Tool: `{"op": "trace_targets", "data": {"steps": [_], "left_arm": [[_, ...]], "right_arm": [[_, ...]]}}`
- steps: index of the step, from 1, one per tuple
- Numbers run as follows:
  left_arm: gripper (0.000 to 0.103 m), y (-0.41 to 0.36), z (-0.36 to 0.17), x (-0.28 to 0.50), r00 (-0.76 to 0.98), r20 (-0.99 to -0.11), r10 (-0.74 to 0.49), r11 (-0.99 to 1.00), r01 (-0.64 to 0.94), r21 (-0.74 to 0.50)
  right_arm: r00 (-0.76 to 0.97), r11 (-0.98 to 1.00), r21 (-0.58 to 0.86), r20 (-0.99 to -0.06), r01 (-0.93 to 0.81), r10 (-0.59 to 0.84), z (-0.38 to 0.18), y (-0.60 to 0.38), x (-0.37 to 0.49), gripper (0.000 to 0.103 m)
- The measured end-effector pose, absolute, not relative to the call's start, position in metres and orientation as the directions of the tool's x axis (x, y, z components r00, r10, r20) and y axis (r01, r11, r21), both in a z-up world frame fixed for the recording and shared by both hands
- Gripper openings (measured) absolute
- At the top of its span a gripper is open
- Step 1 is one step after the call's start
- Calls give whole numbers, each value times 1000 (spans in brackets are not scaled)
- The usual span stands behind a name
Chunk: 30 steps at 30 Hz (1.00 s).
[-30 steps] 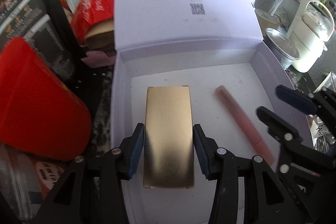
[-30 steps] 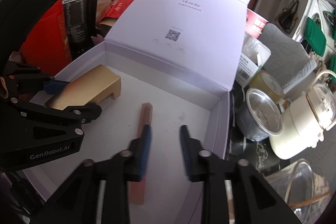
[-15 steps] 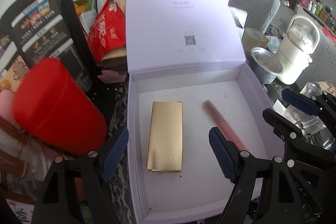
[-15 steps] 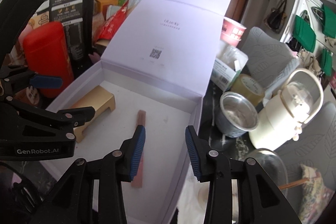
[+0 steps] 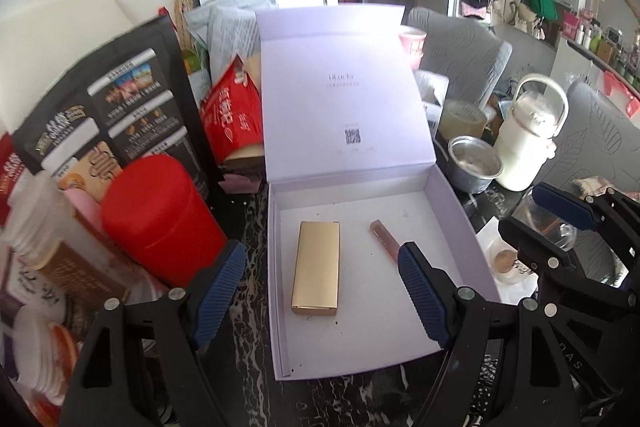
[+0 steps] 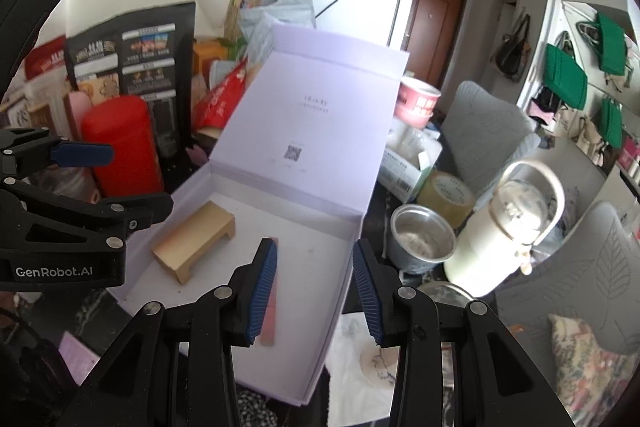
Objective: Organize rigid objects
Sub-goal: 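Lower the gold box and pink tube into the white box and open both tools, then withdraw both tools from the white box back over the table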
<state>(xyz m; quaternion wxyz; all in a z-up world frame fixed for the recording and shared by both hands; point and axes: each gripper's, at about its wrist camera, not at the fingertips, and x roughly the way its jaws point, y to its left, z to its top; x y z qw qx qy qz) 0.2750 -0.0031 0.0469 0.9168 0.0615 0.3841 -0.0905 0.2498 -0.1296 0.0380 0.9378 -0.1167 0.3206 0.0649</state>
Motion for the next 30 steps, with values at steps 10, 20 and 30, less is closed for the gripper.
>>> {"op": "trace_targets", "data": {"steps": [10,20,30], "left_arm": [[79,4,77,230,743,-657,-123,978,202,45],[103,9,96,183,789,-602,-123,980,191,51],[103,18,101,137,804,-584,-116,982,182,56]], "right_arm": [[820,970,-156,-568,-187,67,63,-134,210,55],[869,977,-151,-491,-153,60,88,-141,160,84],[881,982,-135,-469,-133,55,96,-149,116,89]]}}
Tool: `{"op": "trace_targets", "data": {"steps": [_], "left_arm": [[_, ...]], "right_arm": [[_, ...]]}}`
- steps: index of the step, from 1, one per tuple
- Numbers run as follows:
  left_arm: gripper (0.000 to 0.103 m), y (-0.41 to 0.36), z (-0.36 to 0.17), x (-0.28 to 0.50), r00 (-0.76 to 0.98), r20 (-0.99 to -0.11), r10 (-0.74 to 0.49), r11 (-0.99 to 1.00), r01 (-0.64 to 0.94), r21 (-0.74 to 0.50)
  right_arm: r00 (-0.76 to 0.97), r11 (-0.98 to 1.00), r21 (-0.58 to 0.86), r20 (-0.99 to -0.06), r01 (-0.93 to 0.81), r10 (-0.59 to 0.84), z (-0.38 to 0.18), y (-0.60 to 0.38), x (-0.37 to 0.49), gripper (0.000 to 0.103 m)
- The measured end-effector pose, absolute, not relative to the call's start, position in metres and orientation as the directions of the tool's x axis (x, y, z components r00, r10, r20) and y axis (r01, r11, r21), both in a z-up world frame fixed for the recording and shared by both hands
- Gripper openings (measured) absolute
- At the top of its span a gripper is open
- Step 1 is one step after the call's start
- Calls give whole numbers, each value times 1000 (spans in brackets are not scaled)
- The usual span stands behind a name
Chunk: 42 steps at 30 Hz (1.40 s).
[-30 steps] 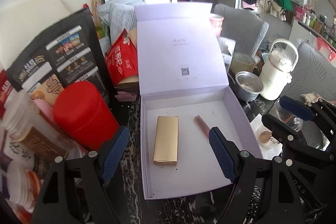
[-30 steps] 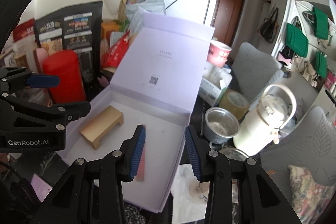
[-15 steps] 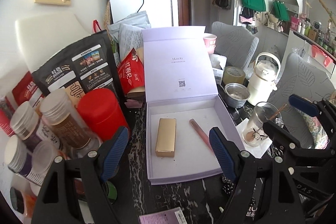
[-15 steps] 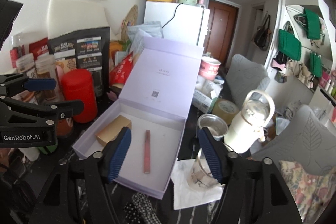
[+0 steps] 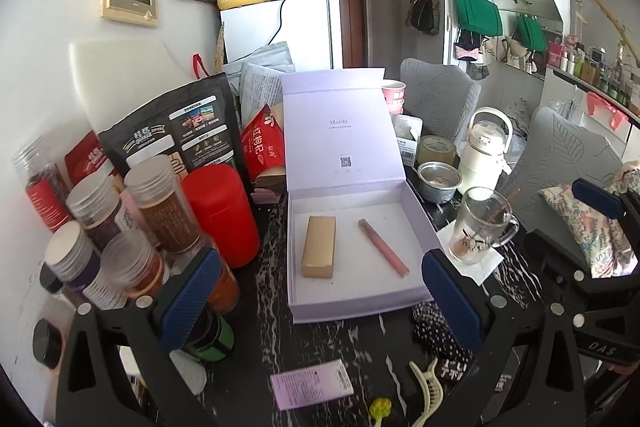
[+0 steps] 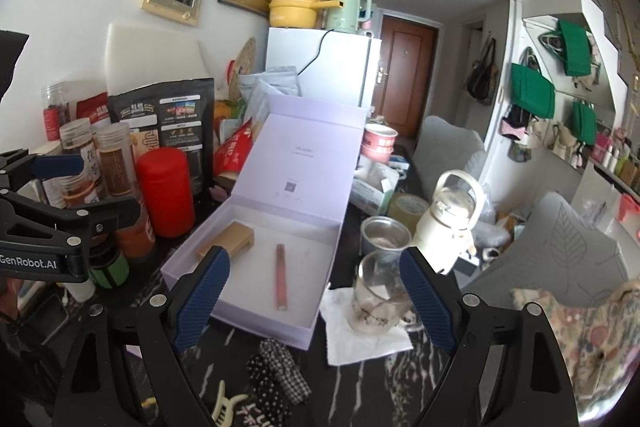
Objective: Organize rigid objects
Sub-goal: 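Withdraw both tools from the white box back over the table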
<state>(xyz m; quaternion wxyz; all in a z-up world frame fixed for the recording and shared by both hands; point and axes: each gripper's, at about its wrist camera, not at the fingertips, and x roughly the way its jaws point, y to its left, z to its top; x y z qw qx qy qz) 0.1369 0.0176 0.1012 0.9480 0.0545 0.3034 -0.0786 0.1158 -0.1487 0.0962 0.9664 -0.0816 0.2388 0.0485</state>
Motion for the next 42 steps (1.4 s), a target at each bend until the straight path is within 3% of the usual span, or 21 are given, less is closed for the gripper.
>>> {"op": "trace_targets", "data": {"steps": [20,42], "left_arm": [[103,32,90,62,808,-572,-143,975,216,62],[103,47,32,52,730,-661,-175,977,210,-27]], "right_arm": [[896,976,-141,-436,-167,90,92,-133,28,90],[865,982,-90,-491,-164,100,39,-121,6,90]]}}
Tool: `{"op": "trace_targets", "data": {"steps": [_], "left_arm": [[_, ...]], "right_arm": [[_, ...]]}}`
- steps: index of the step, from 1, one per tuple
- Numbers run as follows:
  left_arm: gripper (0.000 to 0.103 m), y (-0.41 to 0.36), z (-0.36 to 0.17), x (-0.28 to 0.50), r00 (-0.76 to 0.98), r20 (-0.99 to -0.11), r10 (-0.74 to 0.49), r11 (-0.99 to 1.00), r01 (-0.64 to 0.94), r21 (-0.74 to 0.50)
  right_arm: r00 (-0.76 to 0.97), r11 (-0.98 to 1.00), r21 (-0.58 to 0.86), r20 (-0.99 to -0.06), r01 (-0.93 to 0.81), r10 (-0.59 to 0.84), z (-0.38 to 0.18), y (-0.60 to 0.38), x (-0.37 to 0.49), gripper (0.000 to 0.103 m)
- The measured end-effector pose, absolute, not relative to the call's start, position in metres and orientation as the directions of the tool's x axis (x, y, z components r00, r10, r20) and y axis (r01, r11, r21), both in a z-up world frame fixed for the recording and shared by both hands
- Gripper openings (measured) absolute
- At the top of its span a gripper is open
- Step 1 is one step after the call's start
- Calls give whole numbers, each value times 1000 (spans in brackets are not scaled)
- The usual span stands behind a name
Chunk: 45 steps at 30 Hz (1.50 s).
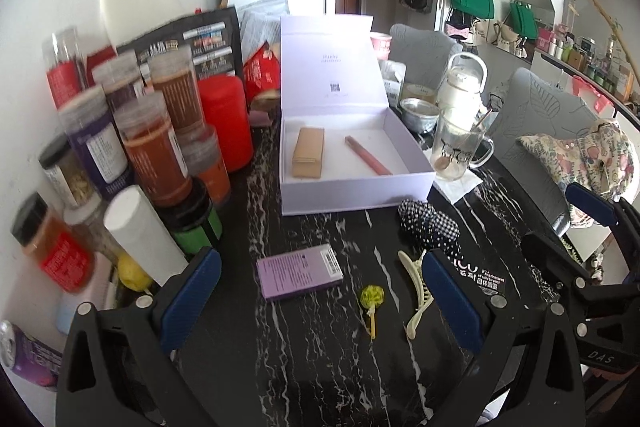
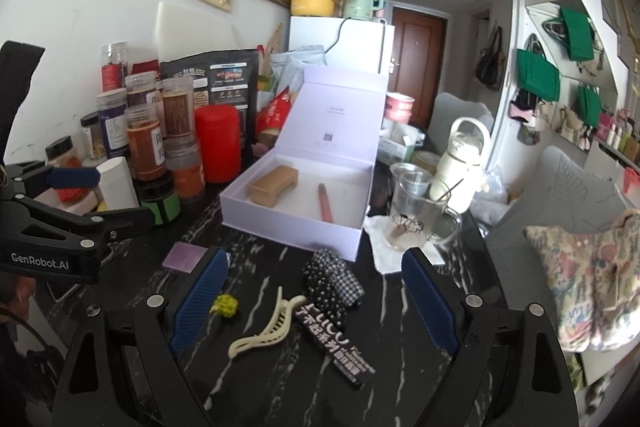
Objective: Organize rigid objects
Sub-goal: 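Withdraw both tools from the white box back over the table, then grasp the purple card box with the left tool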
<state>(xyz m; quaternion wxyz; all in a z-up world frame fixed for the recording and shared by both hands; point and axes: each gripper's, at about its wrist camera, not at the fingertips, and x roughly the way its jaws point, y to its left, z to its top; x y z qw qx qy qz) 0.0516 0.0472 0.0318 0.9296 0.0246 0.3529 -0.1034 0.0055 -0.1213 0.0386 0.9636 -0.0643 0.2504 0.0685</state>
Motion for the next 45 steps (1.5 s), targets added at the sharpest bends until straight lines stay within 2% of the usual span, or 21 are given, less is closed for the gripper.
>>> {"op": "trace_targets", "data": {"steps": [12,23,31,41,45], "left_arm": [[103,58,-7,81,663,-719,-210,975,199,-101],[103,60,-41,119,611,-766,-201,978,166,-124],[103,53,-71,152,546,-825,-144,987,139,-80],[102,46,-101,180,437,-891,-127,989,120,-82],[103,38,-105,183,445,-893,-66,991,130,-8]], "right_arm": [[853,987,-60,-512,-150,99,9,-122,20,90],[786,992,-16,-611,-128,92,-26,-124,47,90],[763,993,-13,-641,-121,85,-41,-125,65,90],[745,994,-12,-663,-108,73,-49,-130,88,90],[737,993,-12,-671,-117,79,-51,-129,92,90]]}}
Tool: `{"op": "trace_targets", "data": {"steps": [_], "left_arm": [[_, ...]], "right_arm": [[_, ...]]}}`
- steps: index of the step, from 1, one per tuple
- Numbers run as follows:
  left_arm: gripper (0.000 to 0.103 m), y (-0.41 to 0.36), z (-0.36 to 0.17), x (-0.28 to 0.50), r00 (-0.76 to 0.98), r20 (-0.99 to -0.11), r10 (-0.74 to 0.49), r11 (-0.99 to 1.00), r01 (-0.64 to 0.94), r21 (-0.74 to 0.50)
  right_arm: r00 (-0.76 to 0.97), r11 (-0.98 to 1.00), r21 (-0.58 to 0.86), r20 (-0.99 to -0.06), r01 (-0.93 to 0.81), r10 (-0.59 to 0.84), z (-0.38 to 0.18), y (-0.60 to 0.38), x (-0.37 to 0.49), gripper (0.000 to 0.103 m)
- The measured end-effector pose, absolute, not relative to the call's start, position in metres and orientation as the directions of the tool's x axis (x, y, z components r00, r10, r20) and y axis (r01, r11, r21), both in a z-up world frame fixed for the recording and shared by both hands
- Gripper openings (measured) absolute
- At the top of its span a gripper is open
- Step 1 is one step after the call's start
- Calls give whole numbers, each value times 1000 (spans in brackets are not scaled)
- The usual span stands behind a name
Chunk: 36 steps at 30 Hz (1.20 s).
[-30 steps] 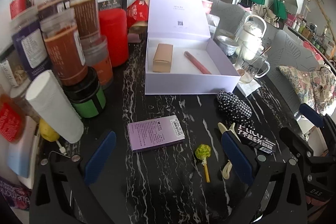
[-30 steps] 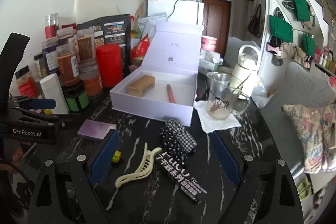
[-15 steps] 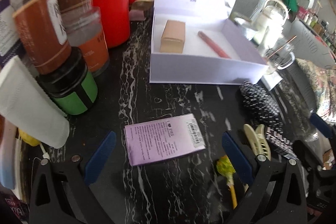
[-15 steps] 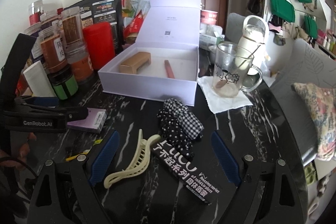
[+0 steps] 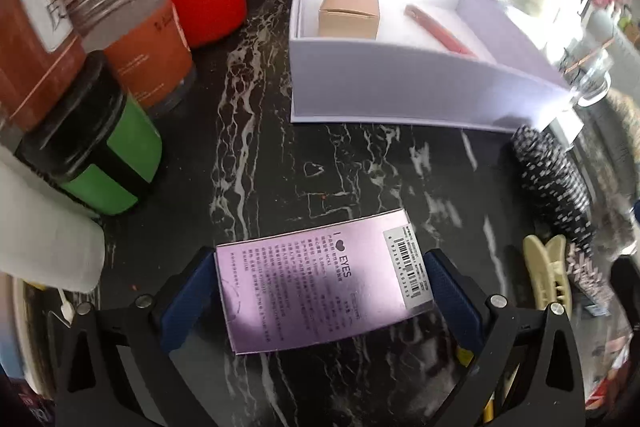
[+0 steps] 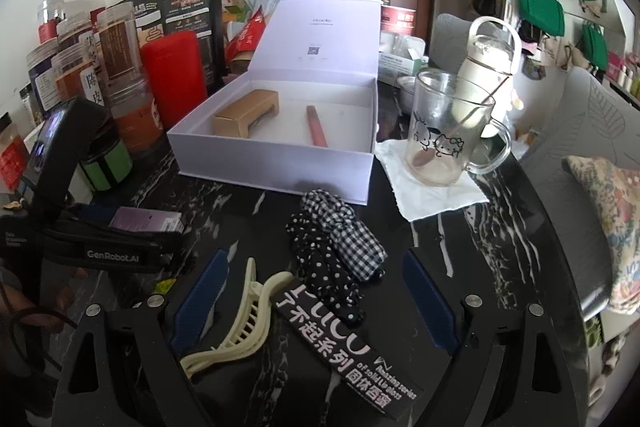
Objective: Organize rigid objects
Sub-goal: 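Grasp the purple card box with the left tool, then grasp the lollipop stick with the right tool while the left tool holds the purple box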
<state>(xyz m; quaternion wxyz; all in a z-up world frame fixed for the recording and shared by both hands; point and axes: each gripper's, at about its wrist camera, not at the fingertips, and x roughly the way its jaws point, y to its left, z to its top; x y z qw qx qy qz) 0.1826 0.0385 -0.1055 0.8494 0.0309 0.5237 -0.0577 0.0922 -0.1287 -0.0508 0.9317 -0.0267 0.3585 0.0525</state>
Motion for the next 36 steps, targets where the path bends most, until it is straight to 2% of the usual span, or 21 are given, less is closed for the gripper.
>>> {"op": "trace_targets", "data": {"steps": [9,13,18,23,24,31,33,36], "left_arm": [[100,43,-103,170,483,-870,-97,986,164,-19],[100,54,-100,158,458,-878,-141,982,175,-67],[100,67,-94,138,489,-869,-72,991,136,-5],[100,83,-88,120,509,-859,-52,996,93,-5],[100,86,-87,117,513,-857,-50,996,86,-6],[100,106,-79,96,536,-843,-43,999,44,-22],[100,109,-79,93,537,-843,-41,999,38,-24],[100,112,-83,91,528,-848,-43,999,30,-32]], "right_arm": [[728,990,15,-676,-141,114,-51,-125,89,90],[730,986,20,-670,-164,134,-50,-119,89,90],[721,977,47,-667,-208,186,-49,-108,87,90],[685,962,75,-688,-264,242,-57,-92,88,89],[676,958,83,-692,-275,254,-58,-89,88,83],[636,937,112,-707,-330,308,-65,-67,92,63],[620,935,115,-720,-336,311,-69,-61,93,52],[593,932,127,-740,-340,318,-75,-57,94,50]]}}
